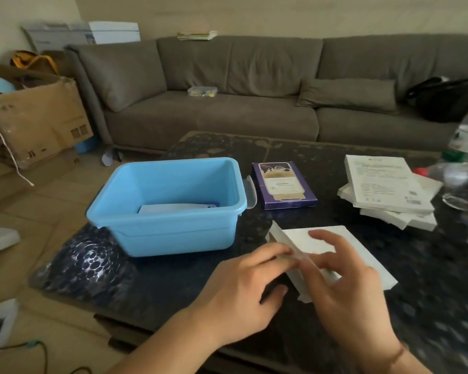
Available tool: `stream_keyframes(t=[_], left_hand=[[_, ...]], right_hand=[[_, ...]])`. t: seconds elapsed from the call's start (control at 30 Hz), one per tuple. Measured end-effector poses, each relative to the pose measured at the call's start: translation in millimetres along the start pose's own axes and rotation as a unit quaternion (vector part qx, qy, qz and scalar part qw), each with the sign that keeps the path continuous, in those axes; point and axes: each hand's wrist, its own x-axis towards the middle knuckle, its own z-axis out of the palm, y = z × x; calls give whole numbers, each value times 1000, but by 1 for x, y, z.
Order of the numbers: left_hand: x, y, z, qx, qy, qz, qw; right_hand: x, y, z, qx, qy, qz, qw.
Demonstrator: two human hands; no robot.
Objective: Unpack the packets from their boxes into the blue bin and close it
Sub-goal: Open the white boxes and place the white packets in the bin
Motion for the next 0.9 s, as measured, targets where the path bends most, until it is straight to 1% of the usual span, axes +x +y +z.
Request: stream_keyframes(t=[0.07,0.17,0.2,0.23,0.33,0.4,0.57,0.67,0.77,0.9], left_hand=[[2,3,3,13,19,19,1000],[5,6,4,-7,84,46,995],[6,7,5,-13,88,55,994],[7,7,5,-12,72,64,995],[10,12,5,18,-20,74,997],[14,15,8,35,-49,75,995],[23,22,14,75,-34,91,992],[25,26,17,72,-26,92,993],[26,26,18,75,-32,109,991],[23,15,19,95,2,139,986]], right_hand=[[4,-2,-4,50,21,22,998],[8,-8,-11,95,57,22,994],[9,-8,-13,115,71,21,991],[10,-9,-15,130,80,23,988],[12,-9,-18,151,85,28,985],[12,-8,-19,164,77,25,983],[12,-4,-20,174,78,9,982],[13,-1,-22,171,85,2,982],[10,0,-20,148,75,-5,986],[5,3,-18,106,60,-11,992]])
